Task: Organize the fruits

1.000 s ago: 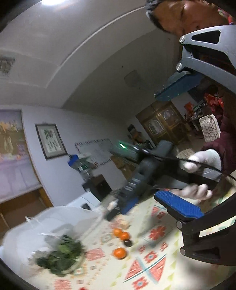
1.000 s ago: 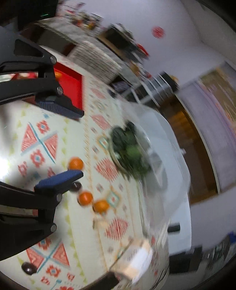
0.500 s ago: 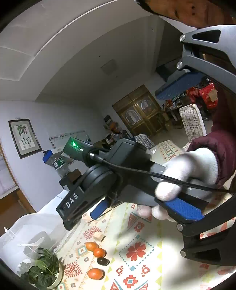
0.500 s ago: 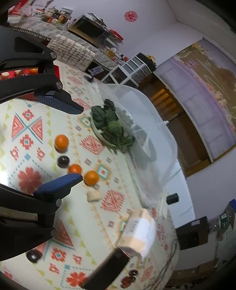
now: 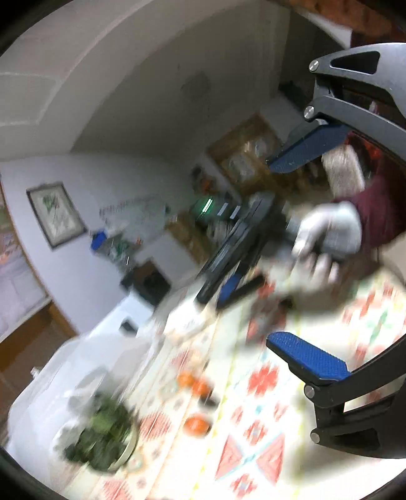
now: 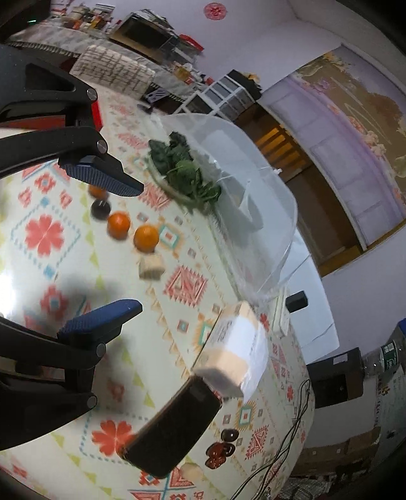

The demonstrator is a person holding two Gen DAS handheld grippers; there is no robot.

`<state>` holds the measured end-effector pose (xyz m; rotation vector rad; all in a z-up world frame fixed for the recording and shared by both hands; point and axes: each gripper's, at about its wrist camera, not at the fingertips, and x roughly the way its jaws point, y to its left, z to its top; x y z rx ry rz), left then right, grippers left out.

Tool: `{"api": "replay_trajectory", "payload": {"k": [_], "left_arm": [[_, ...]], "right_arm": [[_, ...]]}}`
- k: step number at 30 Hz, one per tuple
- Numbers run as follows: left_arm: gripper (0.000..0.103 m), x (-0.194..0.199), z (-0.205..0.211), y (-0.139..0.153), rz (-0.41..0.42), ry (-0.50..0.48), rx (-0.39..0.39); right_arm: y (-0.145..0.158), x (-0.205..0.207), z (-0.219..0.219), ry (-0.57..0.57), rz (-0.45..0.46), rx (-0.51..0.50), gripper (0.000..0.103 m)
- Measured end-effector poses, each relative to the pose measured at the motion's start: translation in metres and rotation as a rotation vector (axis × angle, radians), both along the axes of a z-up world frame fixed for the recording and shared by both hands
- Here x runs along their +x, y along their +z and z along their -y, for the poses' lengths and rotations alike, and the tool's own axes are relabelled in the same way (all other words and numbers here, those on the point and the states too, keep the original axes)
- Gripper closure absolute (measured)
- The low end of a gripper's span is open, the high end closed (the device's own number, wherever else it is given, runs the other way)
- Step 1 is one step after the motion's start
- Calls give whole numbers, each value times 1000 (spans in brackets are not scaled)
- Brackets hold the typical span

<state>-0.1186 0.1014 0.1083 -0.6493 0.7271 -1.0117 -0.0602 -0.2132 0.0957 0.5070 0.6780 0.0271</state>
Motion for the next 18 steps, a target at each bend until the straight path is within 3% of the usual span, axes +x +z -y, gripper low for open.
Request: {"api": "replay_trajectory", "payload": {"k": [5,7,11,15,18], "left_arm": [[2,32,-4,0,21,212,296],[2,46,-2,-4,14,250,358],[2,76,5,-22,-40,276,396],[3,102,15,-42,-96,284,442],[15,118,23,-56,-132,295,492]], "right_arm": [[-13,-20,34,66,-27,-68,29],[-20,-30,47,85,-44,-95,29],[-41,-49,59,139,-114,-138,29],[-58,-59,46,209,-165,-199,32],[-69,-60,31,245,-189,-268,40]]}}
